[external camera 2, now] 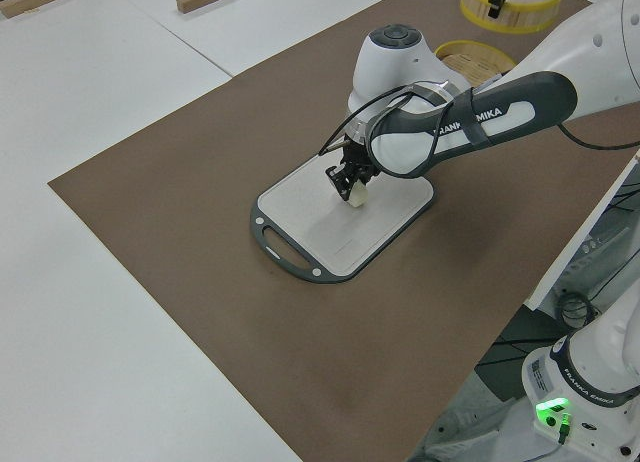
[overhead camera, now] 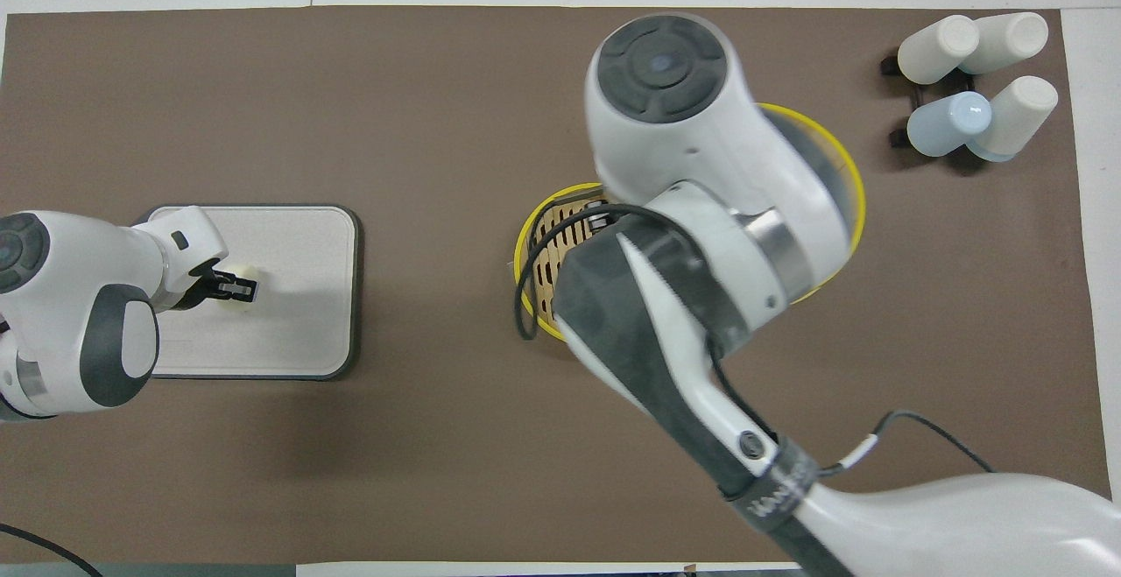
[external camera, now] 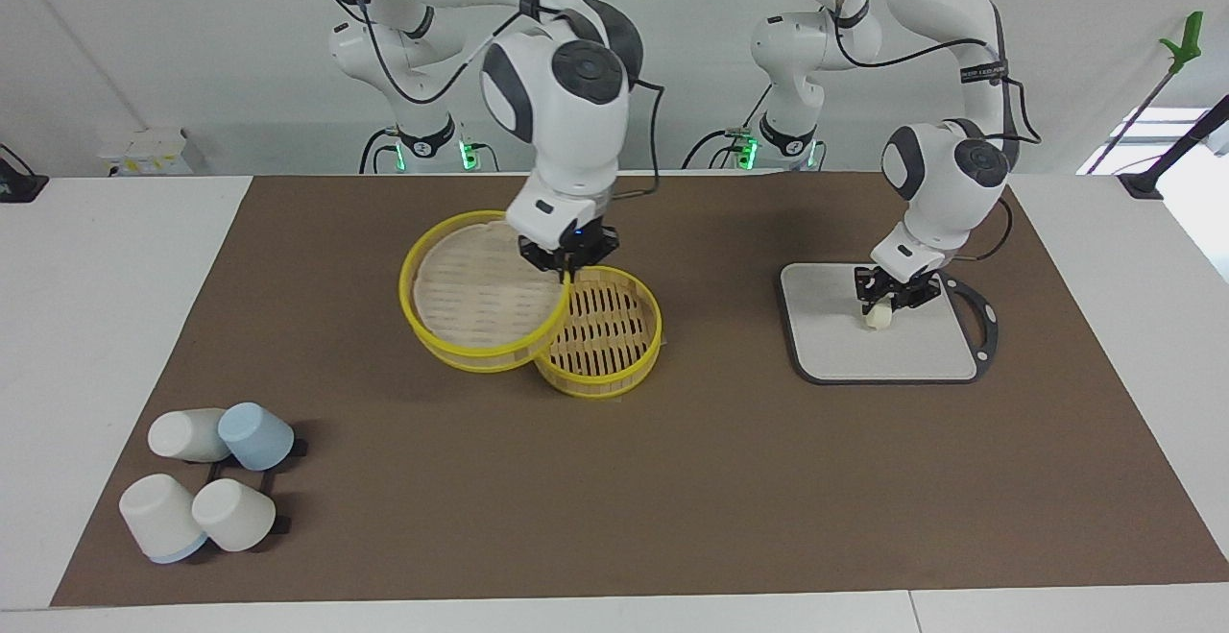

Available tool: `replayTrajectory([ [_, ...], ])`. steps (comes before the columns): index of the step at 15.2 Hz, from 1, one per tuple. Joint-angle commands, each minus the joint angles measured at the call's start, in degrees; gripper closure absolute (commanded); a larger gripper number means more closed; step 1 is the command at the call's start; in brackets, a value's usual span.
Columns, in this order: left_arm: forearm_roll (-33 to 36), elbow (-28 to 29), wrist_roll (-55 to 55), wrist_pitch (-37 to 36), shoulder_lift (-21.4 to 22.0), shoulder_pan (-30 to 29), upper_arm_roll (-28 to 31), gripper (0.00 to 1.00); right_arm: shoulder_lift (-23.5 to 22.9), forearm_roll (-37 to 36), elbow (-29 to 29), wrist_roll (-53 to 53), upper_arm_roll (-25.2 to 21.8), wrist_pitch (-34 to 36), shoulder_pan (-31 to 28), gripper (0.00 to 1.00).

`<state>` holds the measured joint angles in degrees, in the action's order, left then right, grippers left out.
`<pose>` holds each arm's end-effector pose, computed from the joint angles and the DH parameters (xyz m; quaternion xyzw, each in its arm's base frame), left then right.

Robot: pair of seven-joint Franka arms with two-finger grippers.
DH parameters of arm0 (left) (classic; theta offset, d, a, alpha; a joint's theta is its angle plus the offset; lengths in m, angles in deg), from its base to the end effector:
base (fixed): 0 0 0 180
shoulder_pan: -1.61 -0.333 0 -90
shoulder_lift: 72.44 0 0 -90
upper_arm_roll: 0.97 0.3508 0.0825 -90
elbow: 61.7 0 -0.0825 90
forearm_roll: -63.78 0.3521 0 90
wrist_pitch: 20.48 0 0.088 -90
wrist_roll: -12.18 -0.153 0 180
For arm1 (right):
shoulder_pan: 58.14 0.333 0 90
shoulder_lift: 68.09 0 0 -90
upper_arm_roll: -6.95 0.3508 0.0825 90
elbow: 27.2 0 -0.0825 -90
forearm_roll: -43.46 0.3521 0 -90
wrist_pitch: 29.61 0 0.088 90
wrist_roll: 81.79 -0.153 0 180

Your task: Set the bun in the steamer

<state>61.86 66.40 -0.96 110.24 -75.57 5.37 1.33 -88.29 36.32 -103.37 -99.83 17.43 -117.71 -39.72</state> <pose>0.5071 -0.0150 0.3550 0.9932 -0.1162 -0.0032 0.0119 0.5623 0.2673 0.5156 0.9928 0.0933 -0.0514 0.0556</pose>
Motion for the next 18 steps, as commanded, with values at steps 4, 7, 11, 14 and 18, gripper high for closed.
replayTrajectory([
  [4, -4.8, -36.6, 32.5, -28.3, -12.2, 15.2, 0.1, 0.64, 9.6, 1.0, -8.8, 18.9, 0.5, 7.8, -13.7, 1.0],
  [7, -4.9, -40.3, 47.5, -25.1, -14.1, 25.5, 0.1, 0.64, 12.9, 1.0, -12.5, 23.8, 0.6, 7.3, -17.4, 1.0],
  [11, -4.5, -34.0, 53.8, -10.9, -14.5, 37.0, 0.2, 0.64, 14.7, 1.0, -16.3, 23.5, 0.6, 4.6, -17.4, 1.0],
  [14, -0.7, -33.4, 56.8, -4.8, -20.4, 41.3, 0.2, 0.64, 15.9, 1.2, -19.0, 23.1, 0.6, 2.3, -17.0, 1.0],
  [18, 1.0, -30.5, 56.8, 0.3, -23.6, 41.7, 0.2, 0.64, 16.0, 1.3, -19.5, 23.1, 0.7, 1.5, -17.0, 1.0],
])
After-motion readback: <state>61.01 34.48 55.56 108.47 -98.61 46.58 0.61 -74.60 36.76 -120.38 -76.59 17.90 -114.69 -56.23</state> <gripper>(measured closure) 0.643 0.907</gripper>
